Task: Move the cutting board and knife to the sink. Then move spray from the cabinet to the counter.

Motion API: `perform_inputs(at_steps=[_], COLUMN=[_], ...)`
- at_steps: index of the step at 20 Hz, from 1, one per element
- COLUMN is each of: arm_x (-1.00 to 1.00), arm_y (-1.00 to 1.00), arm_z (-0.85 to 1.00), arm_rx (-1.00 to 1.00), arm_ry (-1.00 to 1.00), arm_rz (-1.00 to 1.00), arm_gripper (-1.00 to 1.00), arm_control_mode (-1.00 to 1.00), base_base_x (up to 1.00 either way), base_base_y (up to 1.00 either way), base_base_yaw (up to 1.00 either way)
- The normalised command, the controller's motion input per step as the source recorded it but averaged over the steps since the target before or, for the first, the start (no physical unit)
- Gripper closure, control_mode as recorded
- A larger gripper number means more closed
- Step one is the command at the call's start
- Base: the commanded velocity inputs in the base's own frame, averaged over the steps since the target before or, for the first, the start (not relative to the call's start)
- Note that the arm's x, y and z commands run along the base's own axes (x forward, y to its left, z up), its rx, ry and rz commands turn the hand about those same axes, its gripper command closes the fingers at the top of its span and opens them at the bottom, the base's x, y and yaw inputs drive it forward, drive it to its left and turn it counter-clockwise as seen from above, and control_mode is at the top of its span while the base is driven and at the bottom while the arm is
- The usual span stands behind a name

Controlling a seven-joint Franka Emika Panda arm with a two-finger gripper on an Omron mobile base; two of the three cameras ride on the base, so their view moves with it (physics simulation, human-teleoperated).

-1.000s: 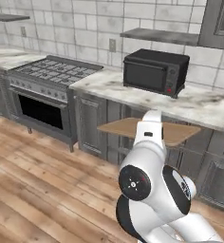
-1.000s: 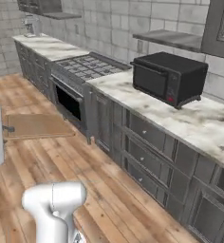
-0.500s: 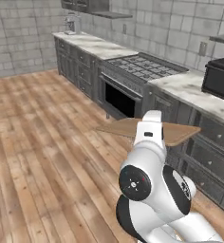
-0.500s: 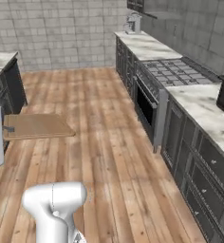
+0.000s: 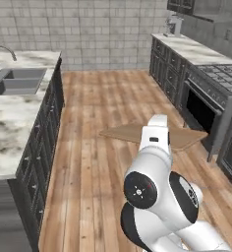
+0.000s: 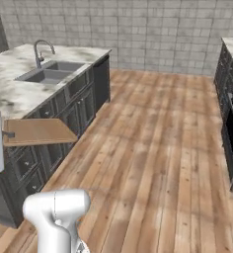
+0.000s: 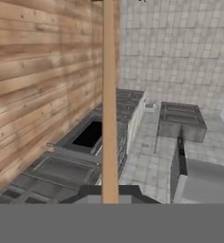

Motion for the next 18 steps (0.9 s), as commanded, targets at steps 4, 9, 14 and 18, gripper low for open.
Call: perform_inputs(at_steps=[4,9,14,18], arm_x=[0.0,0.0,0.0,0.0], arm_y=[0.0,0.0,0.0,0.0], arm_z=[0.0,0.0,0.0,0.0], arm_rx=[0.0,0.0,0.0,0.0], arm_ry=[0.0,0.0,0.0,0.0], arm_rz=[0.0,0.0,0.0,0.0], arm_gripper=[1.0,1.0,1.0,1.0], arm_control_mode=[1.0,1.0,1.0,1.0], base_base_x=[0.52,1.0,1.0,1.0], base_base_y=[-0.3,-0.68,-0.96,-0.93], base_base_yaw=[0.53,0.13,0.06,0.08])
